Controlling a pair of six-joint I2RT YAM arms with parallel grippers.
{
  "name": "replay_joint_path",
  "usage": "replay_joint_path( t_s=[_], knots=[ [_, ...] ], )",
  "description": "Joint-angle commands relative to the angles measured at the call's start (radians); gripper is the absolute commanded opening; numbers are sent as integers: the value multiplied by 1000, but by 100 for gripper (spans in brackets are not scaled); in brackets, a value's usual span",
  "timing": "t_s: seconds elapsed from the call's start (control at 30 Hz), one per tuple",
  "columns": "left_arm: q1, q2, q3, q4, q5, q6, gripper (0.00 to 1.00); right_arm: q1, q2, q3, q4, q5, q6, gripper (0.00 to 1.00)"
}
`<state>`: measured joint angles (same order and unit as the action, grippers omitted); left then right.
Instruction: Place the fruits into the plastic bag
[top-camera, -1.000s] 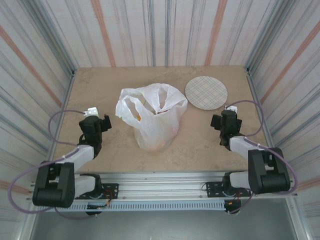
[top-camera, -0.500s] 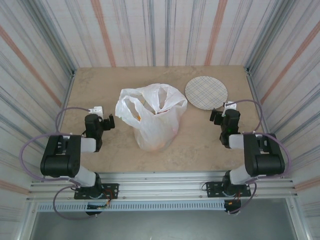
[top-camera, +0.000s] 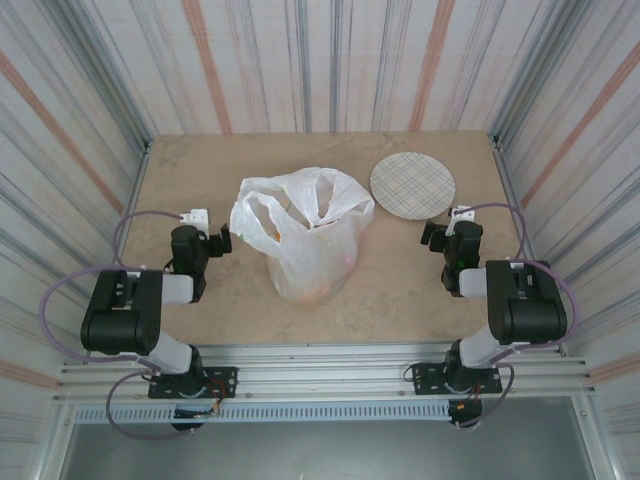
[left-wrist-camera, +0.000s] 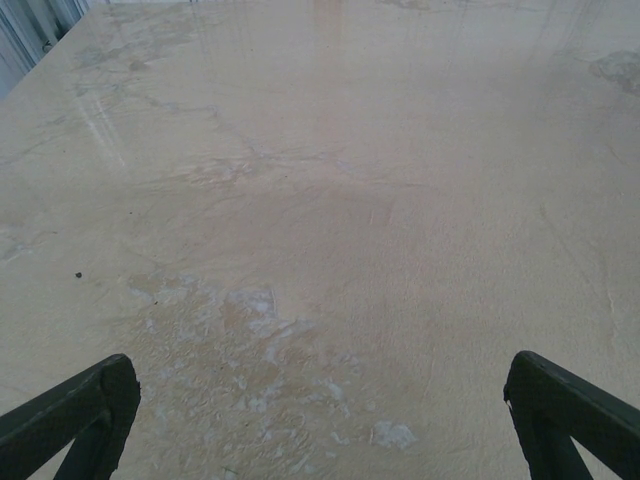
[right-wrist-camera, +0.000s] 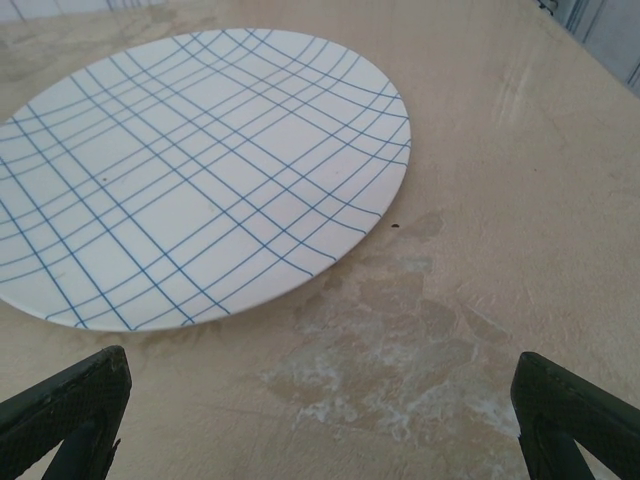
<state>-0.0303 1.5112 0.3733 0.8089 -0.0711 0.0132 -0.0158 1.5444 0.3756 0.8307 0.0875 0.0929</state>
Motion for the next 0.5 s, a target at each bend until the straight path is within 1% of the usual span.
replay_joint_path(
  t_s=[0.0, 0.47],
  knots=[
    [-2, -6, 21, 6, -15, 23, 99, -4, -1, 13, 15, -10, 2, 99],
    [-6, -4, 23, 4, -15, 28, 99, -13, -1, 16, 7, -27, 5, 99]
  ],
)
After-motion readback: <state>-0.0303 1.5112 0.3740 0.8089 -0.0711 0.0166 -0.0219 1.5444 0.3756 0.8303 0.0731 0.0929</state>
